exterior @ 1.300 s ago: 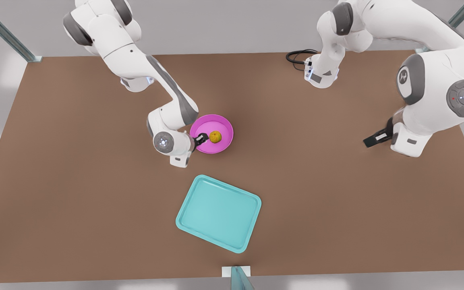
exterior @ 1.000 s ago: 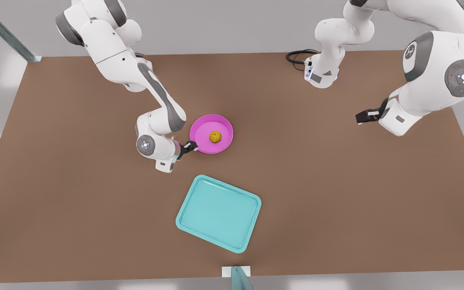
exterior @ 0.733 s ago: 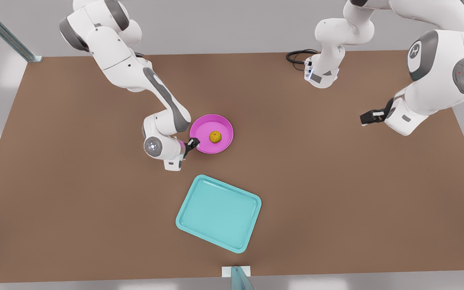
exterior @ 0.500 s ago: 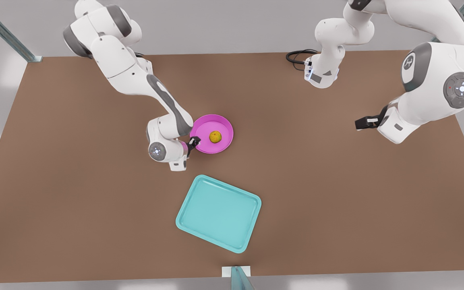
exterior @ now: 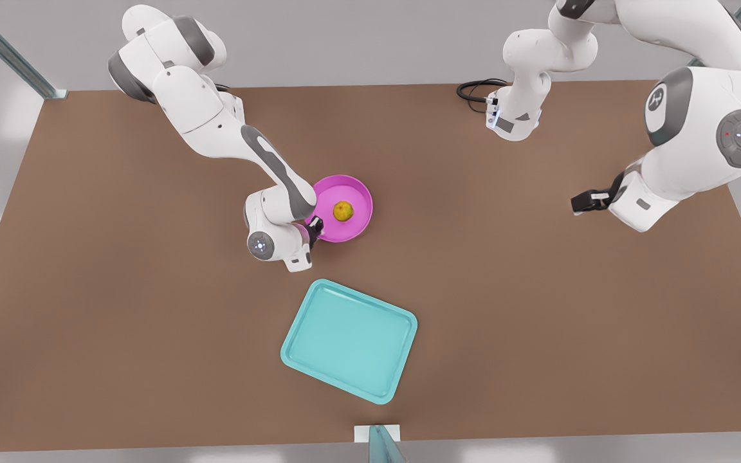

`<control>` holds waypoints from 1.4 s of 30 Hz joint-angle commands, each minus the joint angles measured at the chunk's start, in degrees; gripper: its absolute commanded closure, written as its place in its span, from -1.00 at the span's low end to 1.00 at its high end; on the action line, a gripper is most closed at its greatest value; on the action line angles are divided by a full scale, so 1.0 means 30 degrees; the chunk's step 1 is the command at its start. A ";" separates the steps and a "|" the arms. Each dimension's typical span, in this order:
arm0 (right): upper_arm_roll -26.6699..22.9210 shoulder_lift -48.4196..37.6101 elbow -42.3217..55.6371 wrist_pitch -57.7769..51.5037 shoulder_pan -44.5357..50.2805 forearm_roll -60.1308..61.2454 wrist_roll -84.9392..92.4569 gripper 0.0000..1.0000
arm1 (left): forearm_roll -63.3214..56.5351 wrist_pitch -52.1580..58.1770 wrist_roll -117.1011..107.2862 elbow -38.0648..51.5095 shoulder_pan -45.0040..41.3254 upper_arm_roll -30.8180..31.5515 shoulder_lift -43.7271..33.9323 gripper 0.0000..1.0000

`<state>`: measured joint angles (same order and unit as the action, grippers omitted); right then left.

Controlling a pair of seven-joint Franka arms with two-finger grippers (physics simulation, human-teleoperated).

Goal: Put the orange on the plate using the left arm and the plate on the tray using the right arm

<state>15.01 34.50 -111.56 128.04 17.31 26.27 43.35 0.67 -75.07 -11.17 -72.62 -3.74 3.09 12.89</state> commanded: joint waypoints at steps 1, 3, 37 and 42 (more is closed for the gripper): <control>0.0005 -0.0017 0.0008 -0.0025 0.0001 -0.0142 0.2131 0.57 | 0.0070 -0.0202 0.0268 0.0006 -0.0042 0.0024 -0.0165 -1.00; 0.0210 -0.0134 0.0358 -0.0609 -0.0029 -0.0054 0.2102 0.57 | -0.0018 -0.0202 0.0150 0.0035 -0.0042 0.0111 -0.0136 -1.00; -0.4097 0.7453 1.7264 -0.1226 -0.0321 0.2759 -1.6179 0.57 | 0.0128 0.0325 0.0268 0.0446 -0.0013 -0.0064 -0.0458 -1.00; -0.4126 0.8421 1.8142 -0.0523 -0.0293 0.2759 -1.6736 0.57 | 0.0158 0.0647 0.0326 0.0446 -0.0013 -0.0064 -0.0400 -1.00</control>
<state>2.67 59.55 -57.46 125.02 16.34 34.87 13.09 1.10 -73.70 -10.34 -71.30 -3.78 2.89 11.77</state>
